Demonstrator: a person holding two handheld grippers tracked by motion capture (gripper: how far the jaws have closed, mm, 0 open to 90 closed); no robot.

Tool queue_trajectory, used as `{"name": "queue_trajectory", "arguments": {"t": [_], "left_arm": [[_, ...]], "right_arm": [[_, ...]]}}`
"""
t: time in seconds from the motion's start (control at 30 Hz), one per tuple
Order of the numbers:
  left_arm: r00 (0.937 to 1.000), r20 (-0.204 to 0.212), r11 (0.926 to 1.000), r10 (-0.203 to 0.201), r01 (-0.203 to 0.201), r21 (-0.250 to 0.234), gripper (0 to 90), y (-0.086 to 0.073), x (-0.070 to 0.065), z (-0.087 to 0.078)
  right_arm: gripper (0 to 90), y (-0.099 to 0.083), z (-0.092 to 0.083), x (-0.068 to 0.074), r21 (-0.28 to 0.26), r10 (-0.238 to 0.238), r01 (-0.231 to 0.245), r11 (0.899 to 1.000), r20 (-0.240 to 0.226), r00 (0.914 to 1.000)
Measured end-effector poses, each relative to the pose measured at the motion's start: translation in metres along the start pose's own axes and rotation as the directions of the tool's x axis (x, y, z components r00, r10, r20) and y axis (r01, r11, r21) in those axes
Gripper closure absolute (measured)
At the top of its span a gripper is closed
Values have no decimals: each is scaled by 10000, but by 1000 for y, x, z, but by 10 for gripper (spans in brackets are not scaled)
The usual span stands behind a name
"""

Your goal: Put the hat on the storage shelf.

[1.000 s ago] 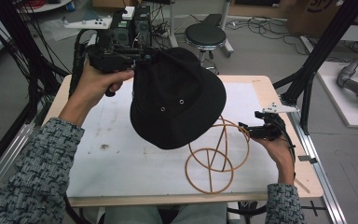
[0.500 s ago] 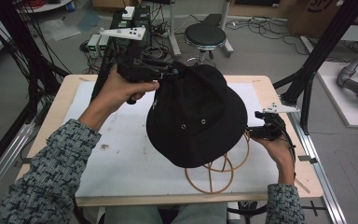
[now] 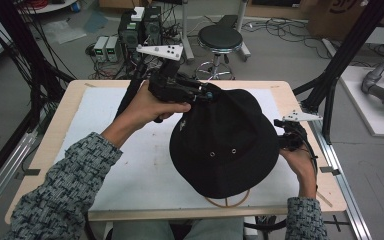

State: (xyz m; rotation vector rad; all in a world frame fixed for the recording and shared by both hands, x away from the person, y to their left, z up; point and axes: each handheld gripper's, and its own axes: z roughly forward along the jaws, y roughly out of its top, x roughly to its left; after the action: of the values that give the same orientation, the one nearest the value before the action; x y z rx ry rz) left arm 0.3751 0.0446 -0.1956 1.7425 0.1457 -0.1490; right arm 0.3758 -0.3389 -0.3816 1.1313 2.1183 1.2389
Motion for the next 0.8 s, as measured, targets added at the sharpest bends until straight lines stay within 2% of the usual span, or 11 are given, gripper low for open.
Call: {"name": "queue_trajectory", "arguments": {"t": [0.43, 0.8], "left_arm": [[9988, 479, 9973, 119, -154, 717, 792, -10, -6, 28], [9981, 622, 9963, 46, -99, 857, 781, -23, -6, 40]], "right_arm": [[98, 0, 0, 0, 46, 49, -49, 10000, -14, 10000], [98, 0, 0, 0, 49, 81, -80, 10000, -10, 10000]]}}
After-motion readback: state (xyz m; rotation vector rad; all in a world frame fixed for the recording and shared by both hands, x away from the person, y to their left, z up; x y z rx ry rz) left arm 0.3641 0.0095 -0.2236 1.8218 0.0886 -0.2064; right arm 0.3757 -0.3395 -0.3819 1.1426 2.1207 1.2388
